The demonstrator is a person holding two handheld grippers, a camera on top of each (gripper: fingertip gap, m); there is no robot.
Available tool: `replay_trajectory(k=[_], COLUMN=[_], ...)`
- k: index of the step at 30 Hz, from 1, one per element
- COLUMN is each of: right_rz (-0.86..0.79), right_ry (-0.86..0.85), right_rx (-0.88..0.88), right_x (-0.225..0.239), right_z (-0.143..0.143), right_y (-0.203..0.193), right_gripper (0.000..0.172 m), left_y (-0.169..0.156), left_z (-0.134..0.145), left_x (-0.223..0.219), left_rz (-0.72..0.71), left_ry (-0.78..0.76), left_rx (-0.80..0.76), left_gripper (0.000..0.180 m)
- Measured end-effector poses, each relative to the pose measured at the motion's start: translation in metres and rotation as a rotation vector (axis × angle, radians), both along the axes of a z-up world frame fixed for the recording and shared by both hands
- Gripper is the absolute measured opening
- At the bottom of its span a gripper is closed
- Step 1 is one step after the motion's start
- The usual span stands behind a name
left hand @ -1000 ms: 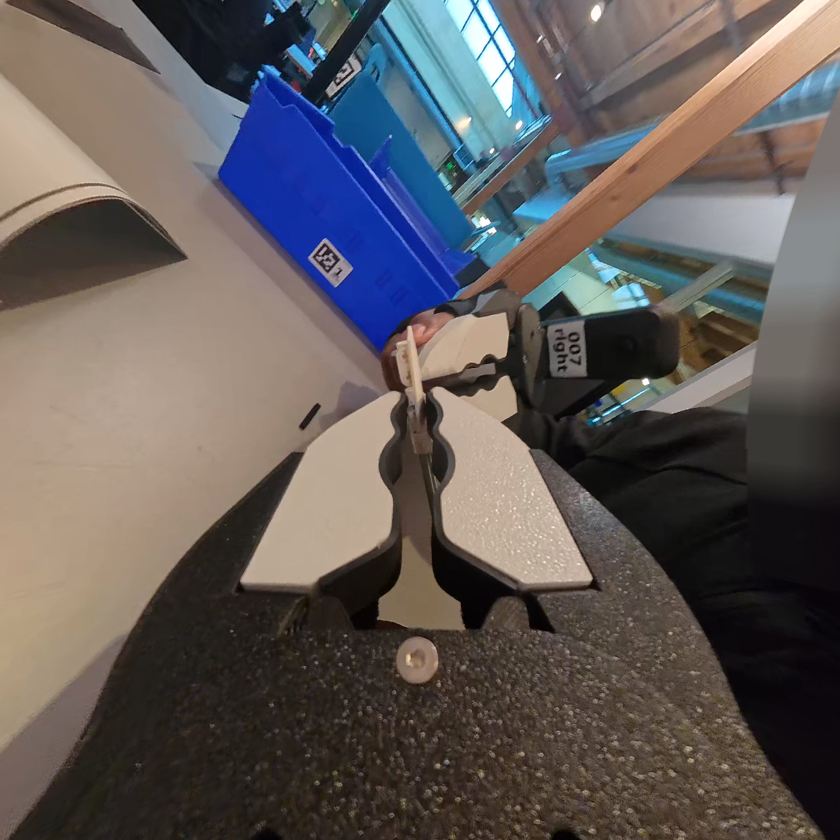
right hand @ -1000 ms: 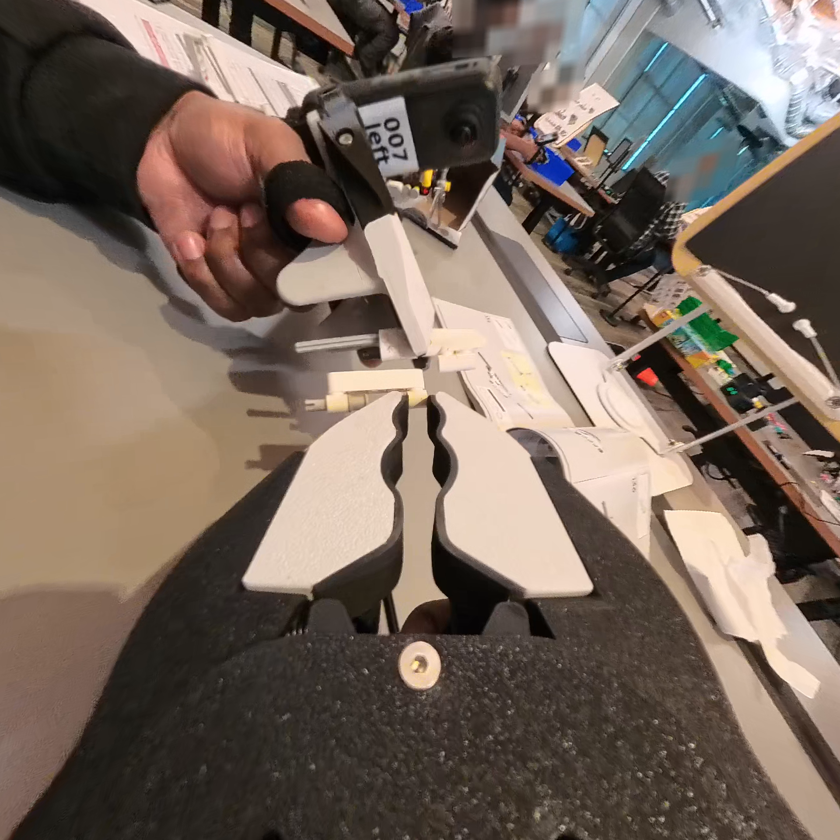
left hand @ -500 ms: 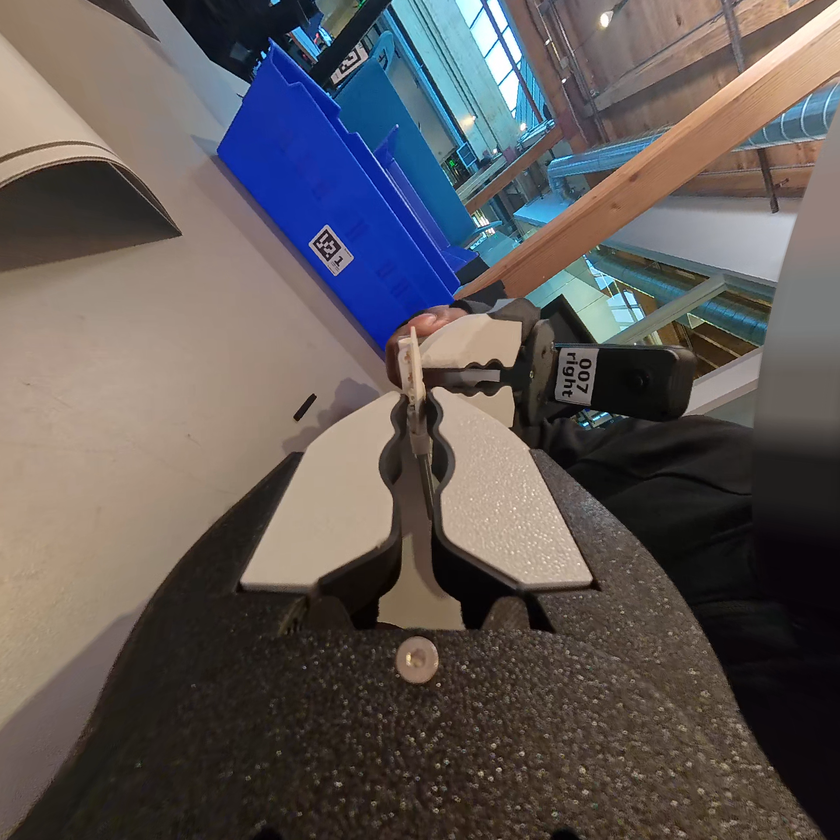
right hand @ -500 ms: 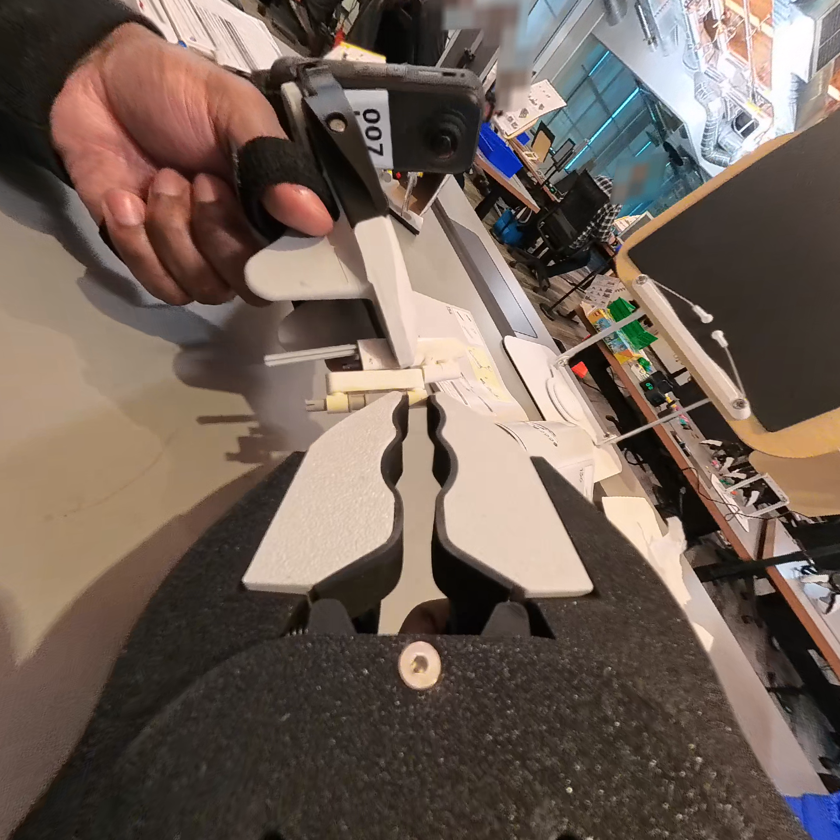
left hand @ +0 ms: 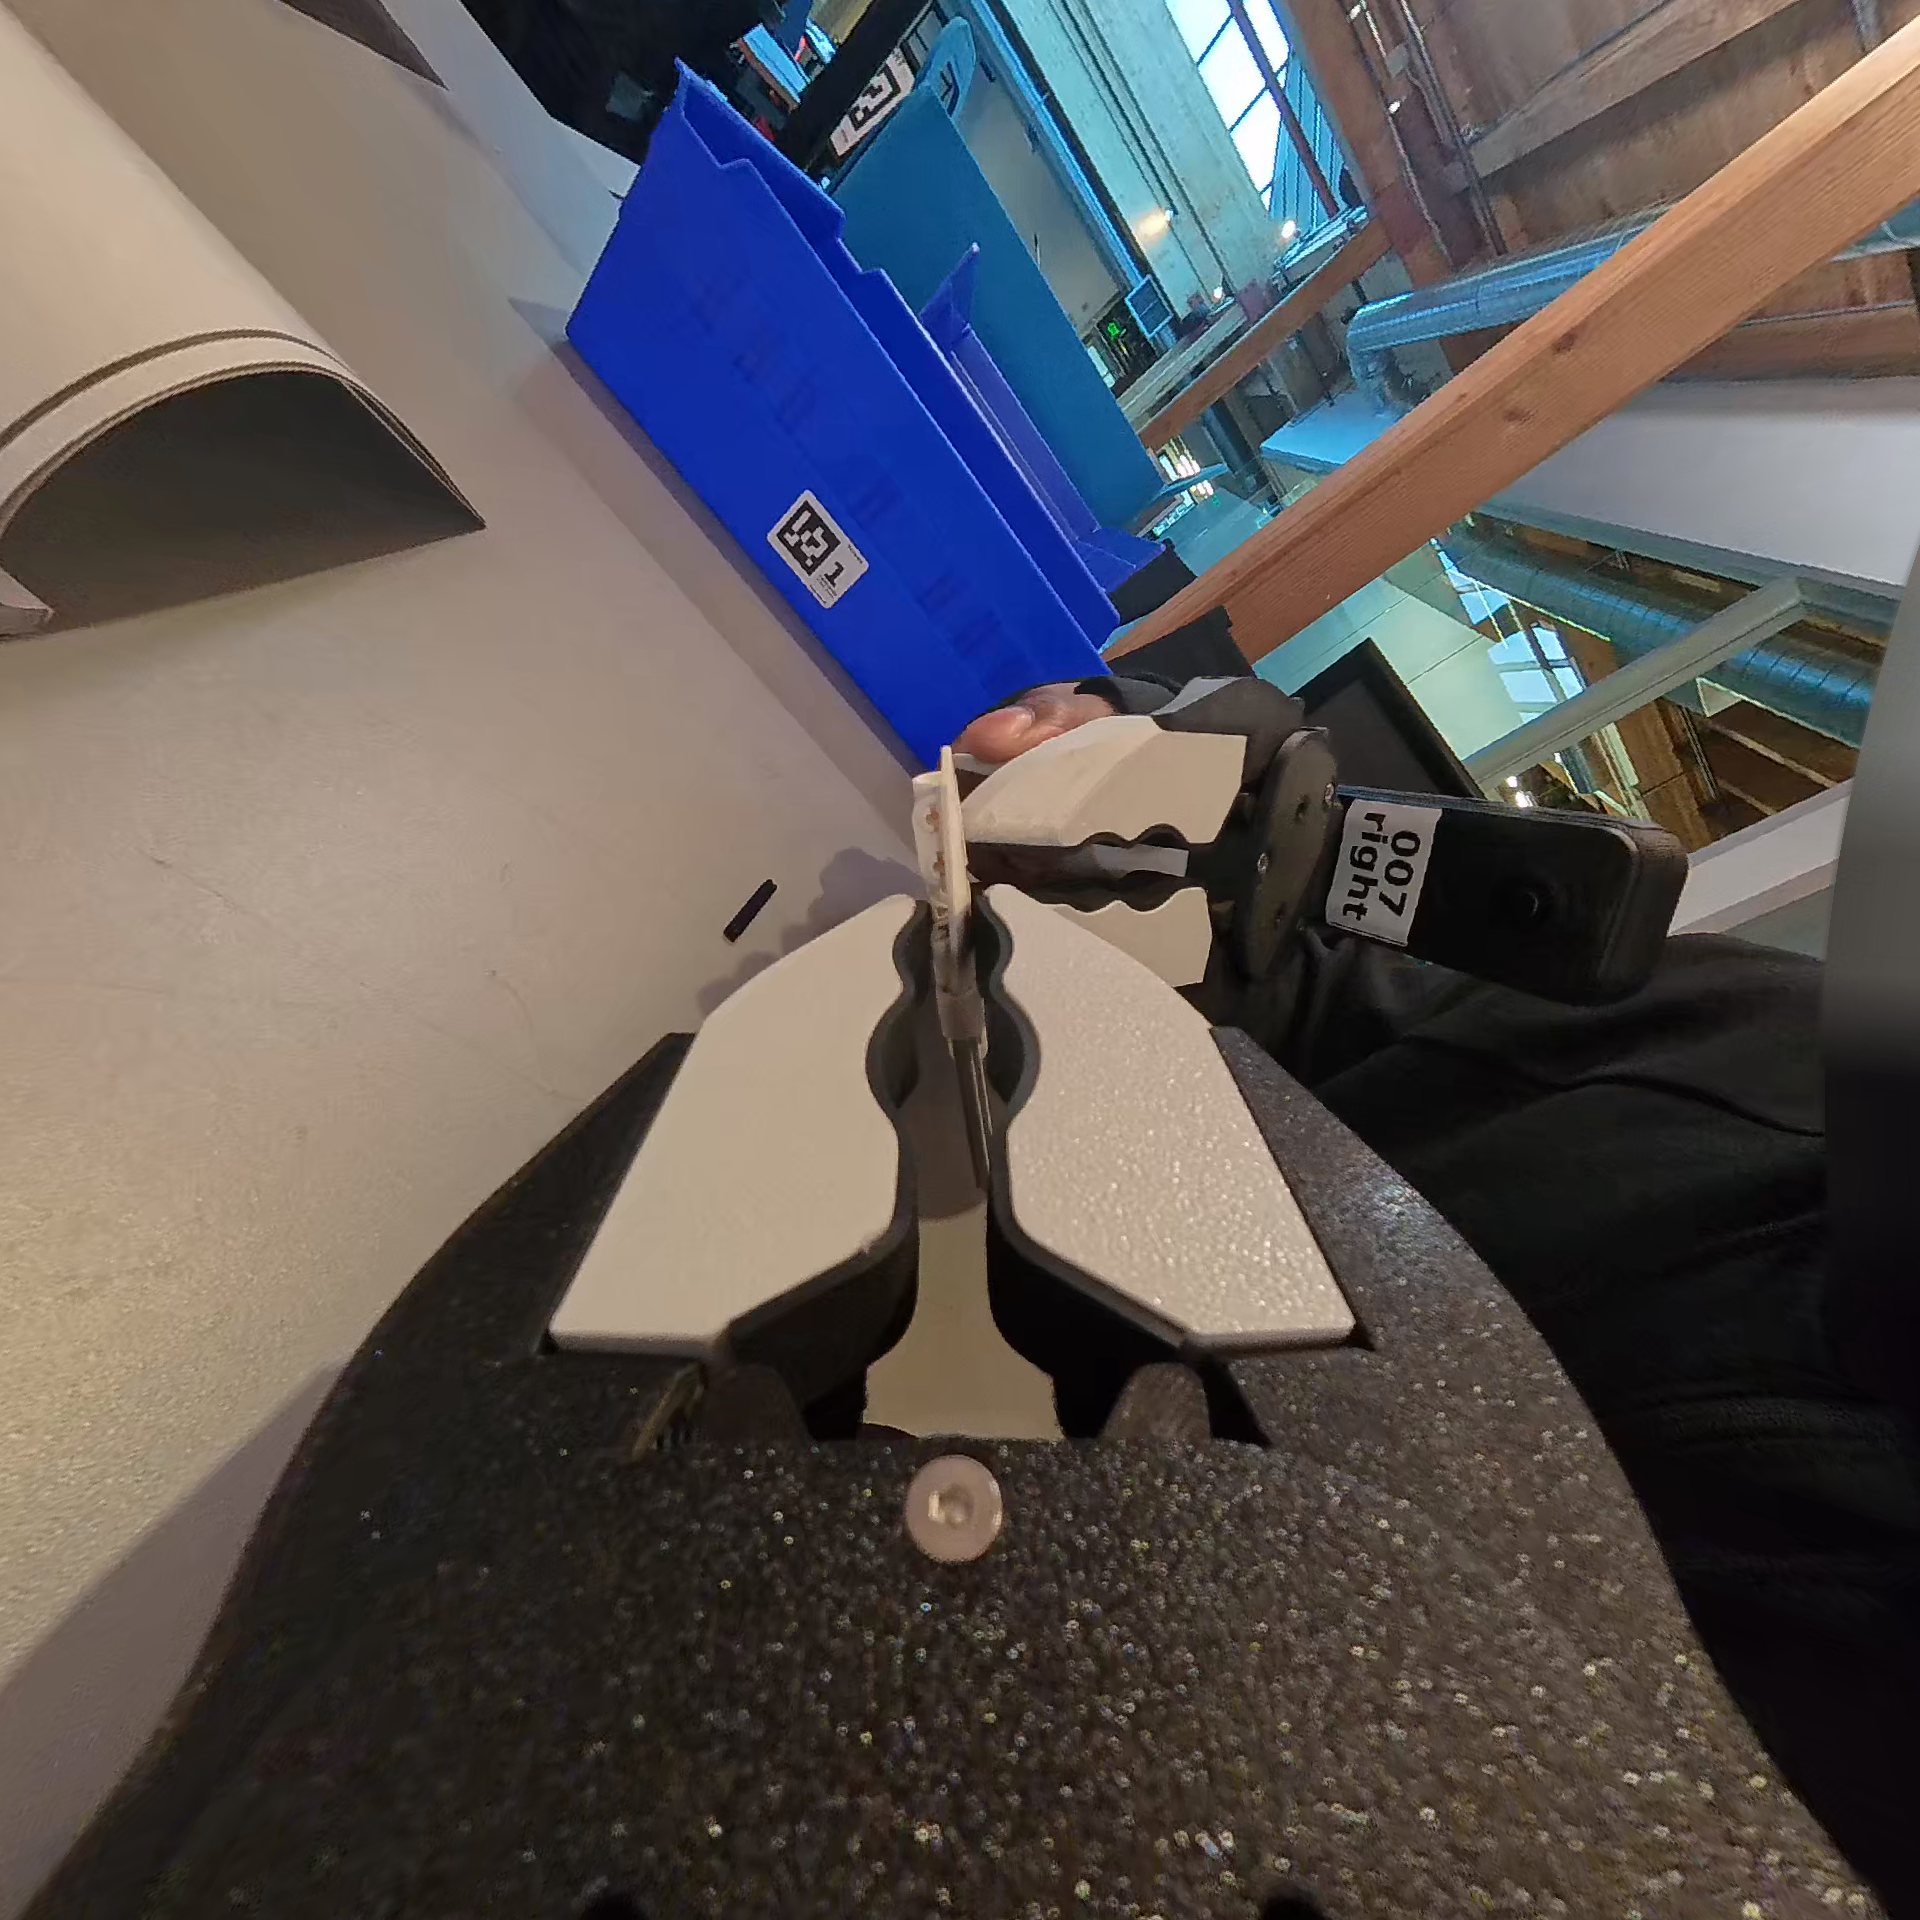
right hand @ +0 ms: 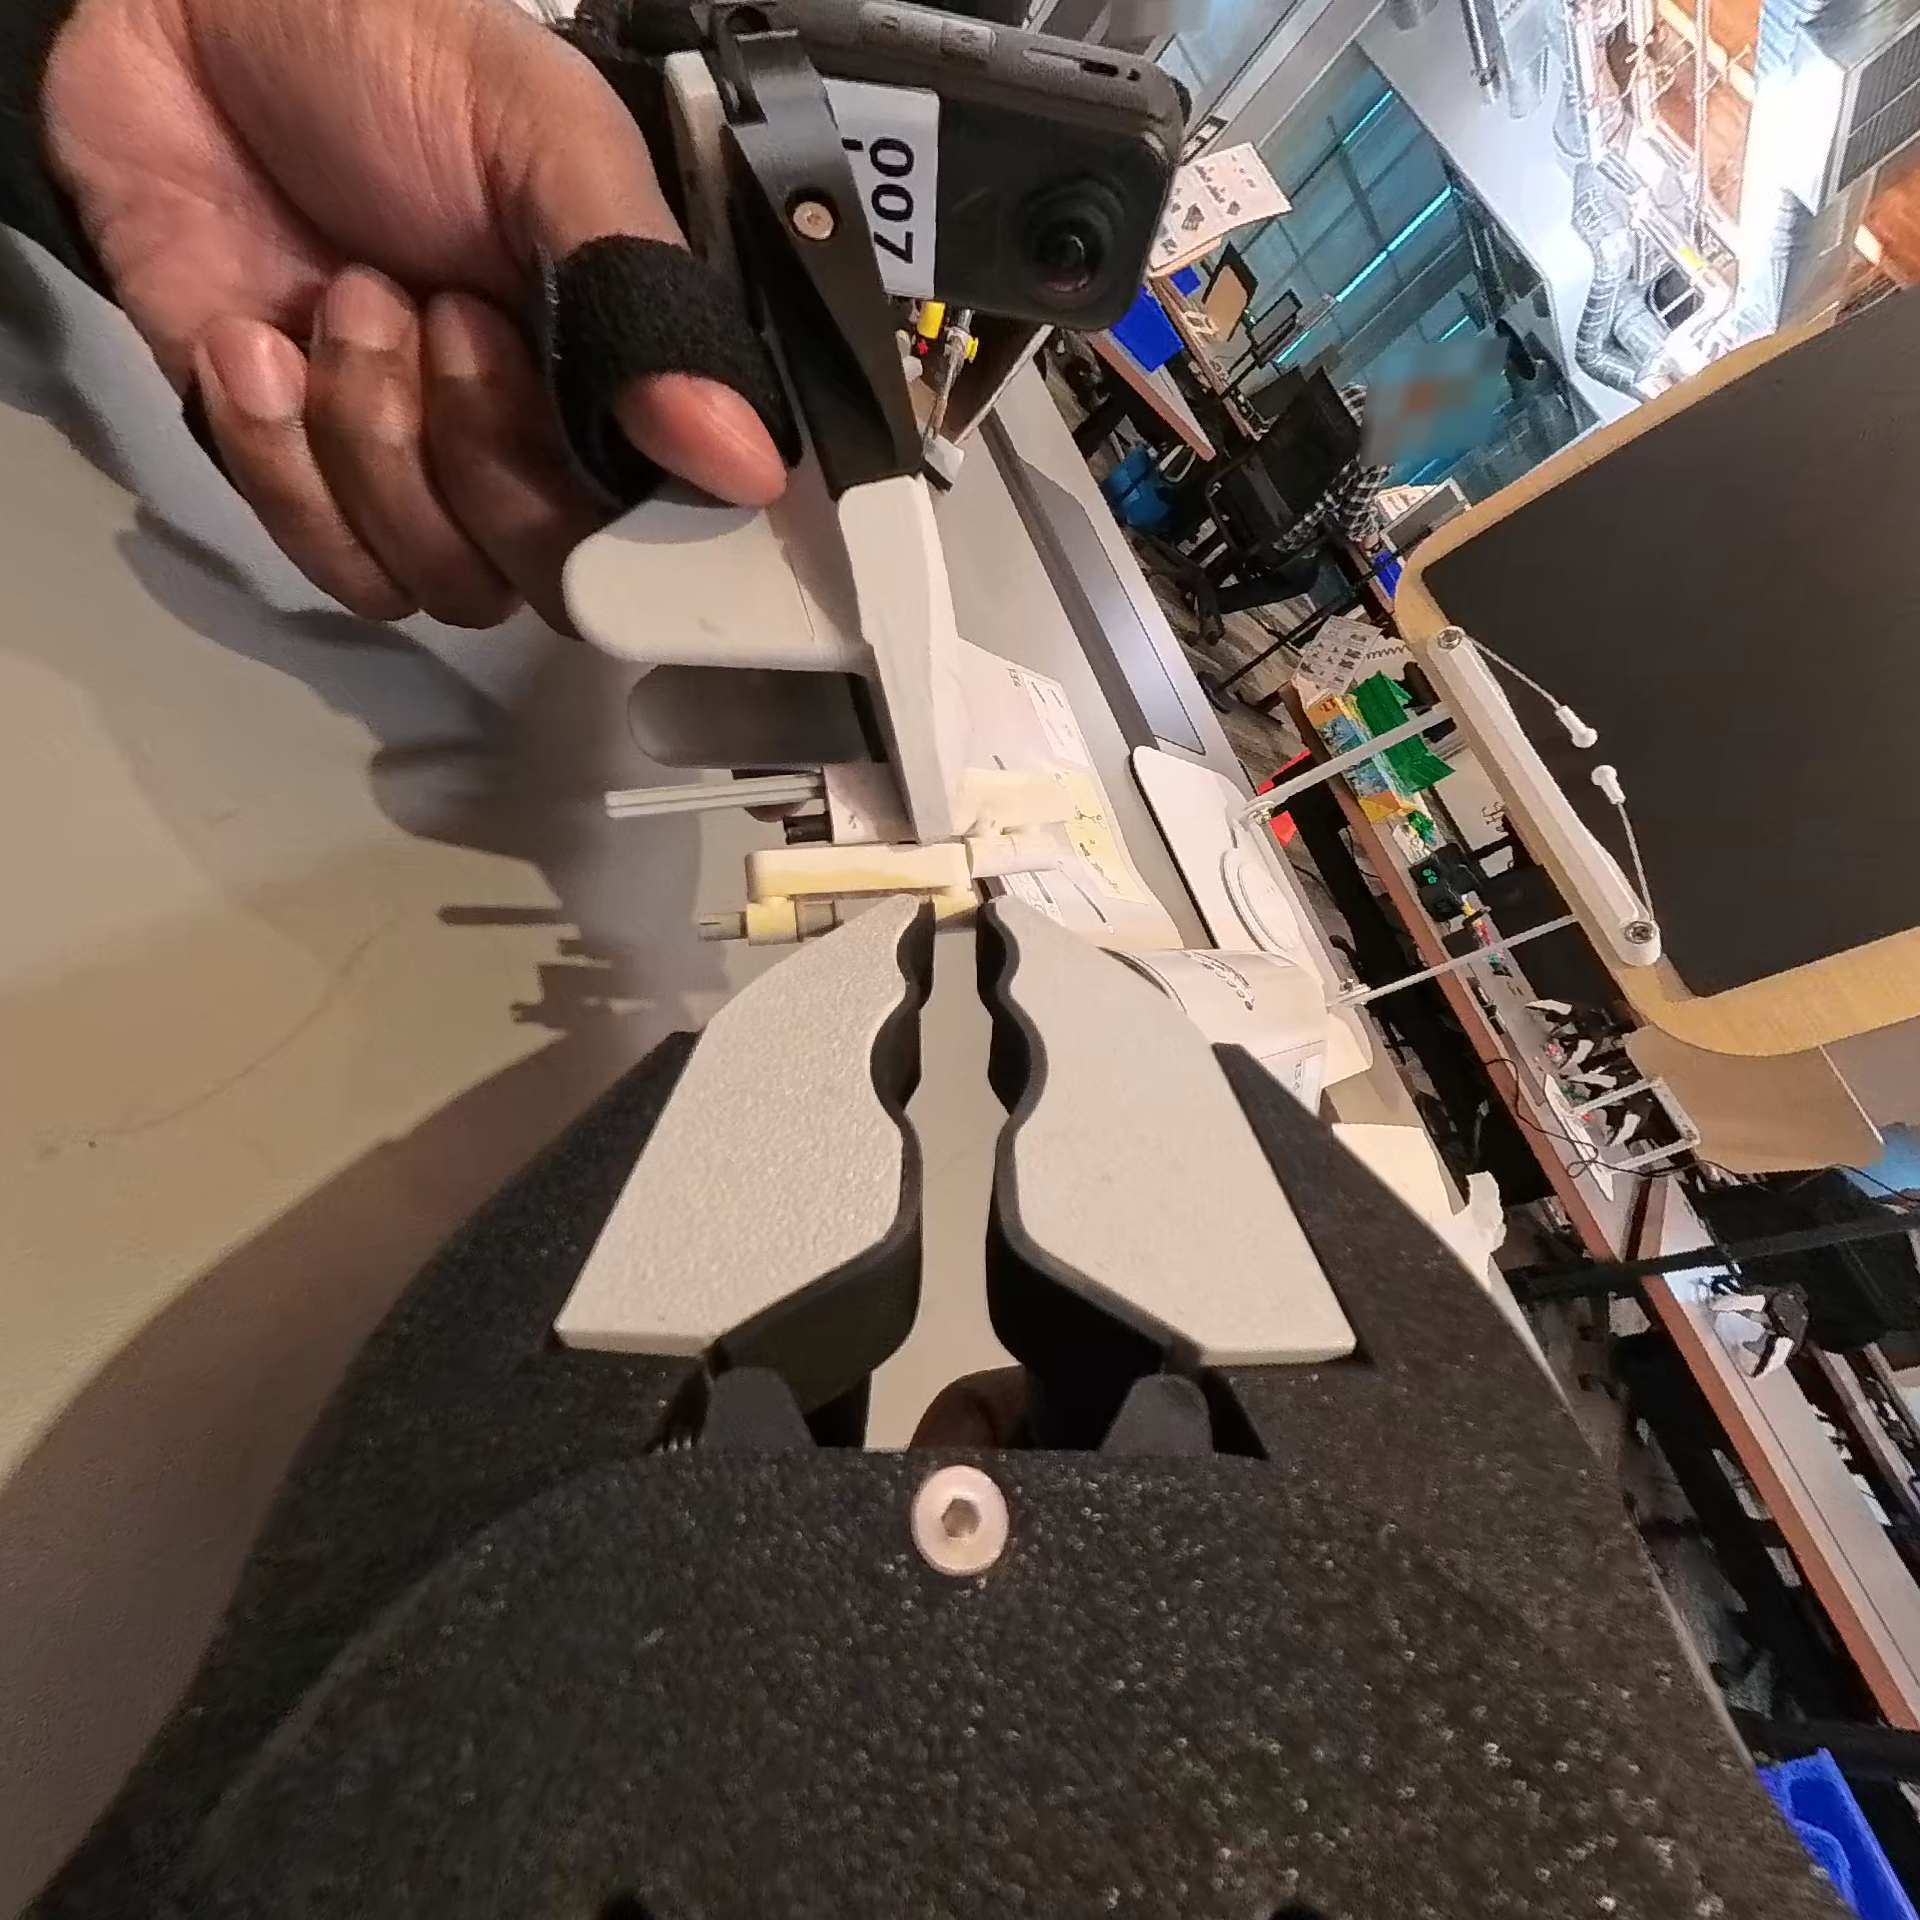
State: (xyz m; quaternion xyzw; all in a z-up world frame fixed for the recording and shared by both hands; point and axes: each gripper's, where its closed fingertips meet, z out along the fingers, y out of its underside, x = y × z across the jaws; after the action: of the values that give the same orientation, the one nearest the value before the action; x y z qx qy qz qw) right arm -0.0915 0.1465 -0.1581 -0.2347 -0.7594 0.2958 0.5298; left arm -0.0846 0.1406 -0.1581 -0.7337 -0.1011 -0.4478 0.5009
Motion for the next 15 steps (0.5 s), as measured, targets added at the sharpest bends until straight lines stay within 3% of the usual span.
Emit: replay_trajectory(k=[15], right_rz=[0.023], right_ry=[-0.007], right_rx=[0.015], right_x=[0.0011], right_z=[-0.0024], right_y=[-0.0053], right_gripper=[0.007], left_y=[-0.0008], left_z=[-0.0038], left_x=[0.0032], left_rz=[-0.018], left_ry=[0.012], left_rx=[-0.026], left_gripper=[0.008])
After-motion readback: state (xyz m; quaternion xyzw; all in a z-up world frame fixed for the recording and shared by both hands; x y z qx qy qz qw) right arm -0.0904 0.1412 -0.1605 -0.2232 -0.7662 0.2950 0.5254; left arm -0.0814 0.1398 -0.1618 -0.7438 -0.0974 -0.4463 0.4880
